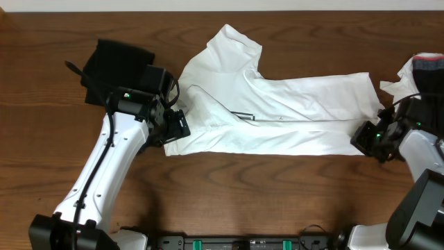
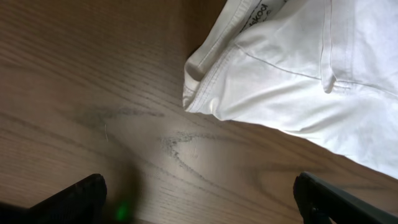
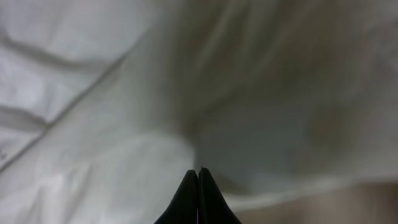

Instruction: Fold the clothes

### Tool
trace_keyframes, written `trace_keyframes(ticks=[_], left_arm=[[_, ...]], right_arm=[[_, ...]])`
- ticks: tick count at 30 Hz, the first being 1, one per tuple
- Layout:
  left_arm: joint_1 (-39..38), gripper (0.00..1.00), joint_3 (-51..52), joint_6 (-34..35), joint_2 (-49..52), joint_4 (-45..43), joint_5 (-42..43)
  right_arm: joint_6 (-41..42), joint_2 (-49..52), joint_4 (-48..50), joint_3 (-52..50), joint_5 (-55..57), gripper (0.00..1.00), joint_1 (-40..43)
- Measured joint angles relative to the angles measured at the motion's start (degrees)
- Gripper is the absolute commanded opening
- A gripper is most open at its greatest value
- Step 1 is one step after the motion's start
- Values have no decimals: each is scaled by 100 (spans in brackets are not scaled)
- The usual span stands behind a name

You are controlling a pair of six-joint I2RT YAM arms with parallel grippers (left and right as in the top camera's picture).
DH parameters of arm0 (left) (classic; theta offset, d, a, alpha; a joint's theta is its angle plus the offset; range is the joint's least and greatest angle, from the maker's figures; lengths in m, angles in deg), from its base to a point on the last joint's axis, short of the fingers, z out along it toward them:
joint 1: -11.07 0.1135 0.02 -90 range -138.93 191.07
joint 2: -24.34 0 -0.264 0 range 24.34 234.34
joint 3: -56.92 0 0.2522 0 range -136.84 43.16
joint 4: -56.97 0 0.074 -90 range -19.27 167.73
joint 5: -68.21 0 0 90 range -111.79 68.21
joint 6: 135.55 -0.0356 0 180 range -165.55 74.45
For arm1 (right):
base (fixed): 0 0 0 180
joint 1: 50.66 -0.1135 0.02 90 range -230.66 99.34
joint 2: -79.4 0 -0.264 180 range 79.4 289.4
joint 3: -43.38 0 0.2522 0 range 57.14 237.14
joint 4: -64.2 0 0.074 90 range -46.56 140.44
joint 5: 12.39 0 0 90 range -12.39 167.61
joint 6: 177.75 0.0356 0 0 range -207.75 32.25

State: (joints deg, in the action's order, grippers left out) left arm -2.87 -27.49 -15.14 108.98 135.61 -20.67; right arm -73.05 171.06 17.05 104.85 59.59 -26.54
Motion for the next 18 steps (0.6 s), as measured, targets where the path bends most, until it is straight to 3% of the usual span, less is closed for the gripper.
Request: trace_keyframes(ticks=[18], left_arm=[[0,98,0,0,0,-2,-2]], right_arm=[[424,0,1821,-654,-120,1,0]])
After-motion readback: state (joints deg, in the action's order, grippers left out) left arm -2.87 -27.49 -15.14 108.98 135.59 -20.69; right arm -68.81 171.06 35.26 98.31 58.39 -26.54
